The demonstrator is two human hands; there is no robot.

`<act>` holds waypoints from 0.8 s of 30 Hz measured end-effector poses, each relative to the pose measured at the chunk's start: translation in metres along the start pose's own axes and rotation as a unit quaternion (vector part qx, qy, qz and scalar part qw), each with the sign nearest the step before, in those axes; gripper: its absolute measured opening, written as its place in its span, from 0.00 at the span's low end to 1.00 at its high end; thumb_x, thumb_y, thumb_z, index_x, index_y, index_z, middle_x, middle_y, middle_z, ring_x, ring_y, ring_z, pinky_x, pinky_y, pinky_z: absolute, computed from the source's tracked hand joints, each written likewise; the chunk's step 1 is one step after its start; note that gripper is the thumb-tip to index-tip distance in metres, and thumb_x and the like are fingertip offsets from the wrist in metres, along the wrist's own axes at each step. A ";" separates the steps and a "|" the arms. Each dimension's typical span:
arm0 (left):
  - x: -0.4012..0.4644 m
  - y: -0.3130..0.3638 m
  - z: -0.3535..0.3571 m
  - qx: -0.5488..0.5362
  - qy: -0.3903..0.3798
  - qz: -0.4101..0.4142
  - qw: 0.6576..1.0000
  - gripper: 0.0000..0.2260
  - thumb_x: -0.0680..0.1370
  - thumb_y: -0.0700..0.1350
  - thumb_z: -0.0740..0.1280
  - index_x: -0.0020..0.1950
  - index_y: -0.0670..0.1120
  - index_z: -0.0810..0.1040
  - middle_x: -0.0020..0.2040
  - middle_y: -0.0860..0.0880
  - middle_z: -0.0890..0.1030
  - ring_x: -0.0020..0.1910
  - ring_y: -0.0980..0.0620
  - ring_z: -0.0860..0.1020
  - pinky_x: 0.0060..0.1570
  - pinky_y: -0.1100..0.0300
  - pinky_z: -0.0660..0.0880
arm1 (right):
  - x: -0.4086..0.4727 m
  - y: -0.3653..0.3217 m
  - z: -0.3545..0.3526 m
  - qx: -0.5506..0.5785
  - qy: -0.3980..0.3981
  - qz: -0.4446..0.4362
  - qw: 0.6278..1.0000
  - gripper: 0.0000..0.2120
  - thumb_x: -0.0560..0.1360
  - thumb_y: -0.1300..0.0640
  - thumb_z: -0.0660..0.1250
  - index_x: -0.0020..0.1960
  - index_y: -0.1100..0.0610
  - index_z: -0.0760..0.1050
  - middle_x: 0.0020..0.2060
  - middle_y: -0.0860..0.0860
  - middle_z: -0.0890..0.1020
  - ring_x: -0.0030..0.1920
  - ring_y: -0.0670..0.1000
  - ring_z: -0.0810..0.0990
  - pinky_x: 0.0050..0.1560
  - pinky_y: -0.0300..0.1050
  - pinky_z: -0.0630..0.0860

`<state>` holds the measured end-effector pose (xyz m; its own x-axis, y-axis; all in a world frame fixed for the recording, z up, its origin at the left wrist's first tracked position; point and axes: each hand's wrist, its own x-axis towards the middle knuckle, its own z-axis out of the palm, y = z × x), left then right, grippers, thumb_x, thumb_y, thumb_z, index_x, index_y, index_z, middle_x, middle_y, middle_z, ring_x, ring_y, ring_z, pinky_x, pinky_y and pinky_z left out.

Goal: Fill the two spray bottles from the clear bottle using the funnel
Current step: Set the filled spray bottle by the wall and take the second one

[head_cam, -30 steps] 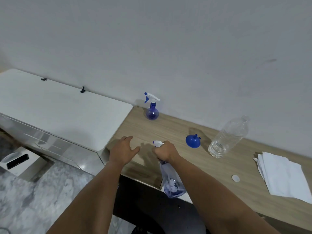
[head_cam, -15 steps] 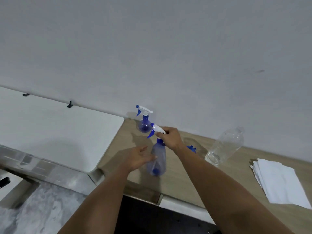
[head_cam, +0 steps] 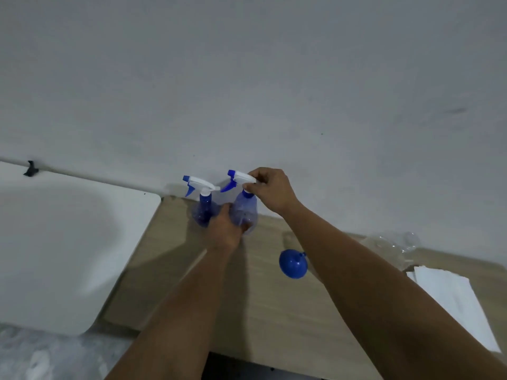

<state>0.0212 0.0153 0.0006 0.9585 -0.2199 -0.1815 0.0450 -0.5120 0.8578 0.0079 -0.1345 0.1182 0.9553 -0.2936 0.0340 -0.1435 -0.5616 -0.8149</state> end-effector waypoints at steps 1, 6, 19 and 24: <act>0.005 -0.003 0.004 0.007 0.001 -0.010 1.000 0.36 0.65 0.62 0.74 0.68 0.53 0.68 0.48 0.66 0.79 0.47 0.72 0.73 0.50 0.70 0.68 | 0.005 0.006 0.003 -0.009 -0.005 0.003 1.000 0.05 0.72 0.61 0.76 0.49 0.57 0.85 0.41 0.50 0.86 0.41 0.49 0.81 0.44 0.42 0.76; 0.019 -0.005 0.015 0.049 -0.002 -0.002 0.999 0.20 0.70 0.59 0.73 0.55 0.66 0.67 0.54 0.49 0.81 0.51 0.44 0.81 0.49 0.49 0.77 | 0.018 0.026 0.018 -0.030 -0.017 -0.002 0.999 0.08 0.75 0.61 0.75 0.54 0.57 0.85 0.45 0.48 0.85 0.43 0.47 0.80 0.42 0.32 0.73; -0.018 -0.003 -0.018 0.159 0.027 0.025 0.987 0.17 0.79 0.50 0.68 0.66 0.48 0.77 0.59 0.49 0.81 0.59 0.48 0.79 0.58 0.62 0.70 | 0.009 -0.013 0.016 -0.121 0.027 -0.067 0.990 0.22 0.75 0.45 0.72 0.67 0.52 0.79 0.60 0.48 0.83 0.58 0.51 0.81 0.60 0.50 0.79; -0.020 -0.045 -0.049 0.226 0.119 0.018 0.967 0.13 0.80 0.56 0.62 0.61 0.53 0.77 0.50 0.55 0.82 0.48 0.54 0.80 0.51 0.63 0.75 | 0.024 -0.062 0.022 -0.262 0.047 -0.098 0.959 0.18 0.79 0.45 0.66 0.67 0.51 0.79 0.62 0.50 0.82 0.60 0.56 0.80 0.62 0.55 0.75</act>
<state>0.0133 0.0832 -0.0110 0.9971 -0.0753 0.0067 -0.0664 -0.8298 0.5541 0.0455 -0.0896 0.1568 0.9531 -0.1978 0.2292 -0.0979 -0.9177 -0.3851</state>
